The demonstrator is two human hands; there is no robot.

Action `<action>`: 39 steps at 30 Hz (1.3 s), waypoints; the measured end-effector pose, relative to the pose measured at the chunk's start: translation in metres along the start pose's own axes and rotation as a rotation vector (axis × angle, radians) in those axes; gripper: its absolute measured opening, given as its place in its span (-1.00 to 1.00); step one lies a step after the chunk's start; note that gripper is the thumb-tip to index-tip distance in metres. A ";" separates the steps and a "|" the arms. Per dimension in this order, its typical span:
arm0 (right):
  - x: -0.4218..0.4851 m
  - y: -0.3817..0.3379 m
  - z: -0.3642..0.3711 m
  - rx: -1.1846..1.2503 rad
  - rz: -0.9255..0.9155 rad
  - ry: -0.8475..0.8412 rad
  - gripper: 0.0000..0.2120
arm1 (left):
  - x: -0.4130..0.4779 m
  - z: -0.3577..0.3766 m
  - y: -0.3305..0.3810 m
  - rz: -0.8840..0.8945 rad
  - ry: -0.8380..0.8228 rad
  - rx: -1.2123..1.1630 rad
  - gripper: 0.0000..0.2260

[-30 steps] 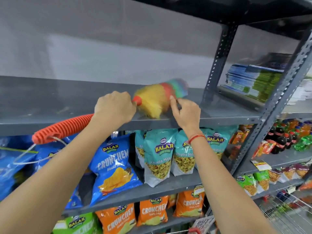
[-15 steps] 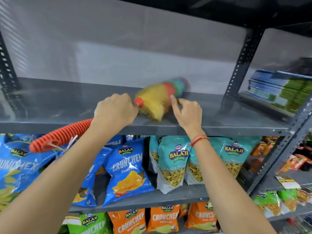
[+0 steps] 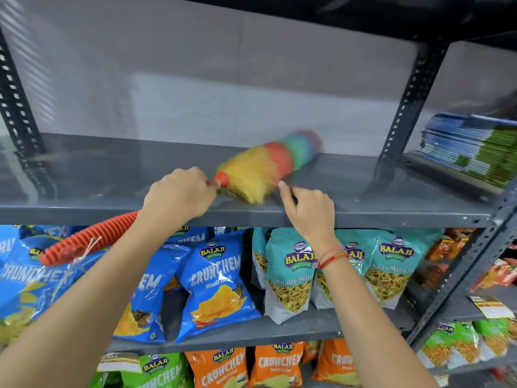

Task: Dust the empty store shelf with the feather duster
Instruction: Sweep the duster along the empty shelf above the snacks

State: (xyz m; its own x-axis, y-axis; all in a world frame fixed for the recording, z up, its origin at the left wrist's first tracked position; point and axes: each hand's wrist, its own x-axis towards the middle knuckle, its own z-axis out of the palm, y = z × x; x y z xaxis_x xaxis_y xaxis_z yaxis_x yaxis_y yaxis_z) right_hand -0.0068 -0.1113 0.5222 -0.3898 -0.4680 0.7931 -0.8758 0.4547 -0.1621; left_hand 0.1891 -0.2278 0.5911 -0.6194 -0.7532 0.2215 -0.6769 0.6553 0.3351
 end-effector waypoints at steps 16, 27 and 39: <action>-0.007 -0.003 0.002 -0.056 -0.030 0.118 -0.54 | -0.039 -0.006 0.018 0.065 0.280 0.223 -0.59; -0.010 -0.007 0.003 -0.048 -0.013 0.189 -0.56 | -0.045 -0.026 -0.018 -0.204 0.168 0.263 -0.63; -0.014 -0.016 0.005 -0.062 0.009 0.194 -0.58 | -0.056 -0.007 0.012 -0.015 0.169 0.205 -0.62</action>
State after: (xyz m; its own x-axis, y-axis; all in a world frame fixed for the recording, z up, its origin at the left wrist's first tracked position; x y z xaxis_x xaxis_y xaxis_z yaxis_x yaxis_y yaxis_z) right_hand 0.0113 -0.1154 0.5106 -0.3306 -0.3115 0.8909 -0.8510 0.5066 -0.1386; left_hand 0.2183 -0.1777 0.5887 -0.5454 -0.7502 0.3737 -0.7624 0.6293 0.1507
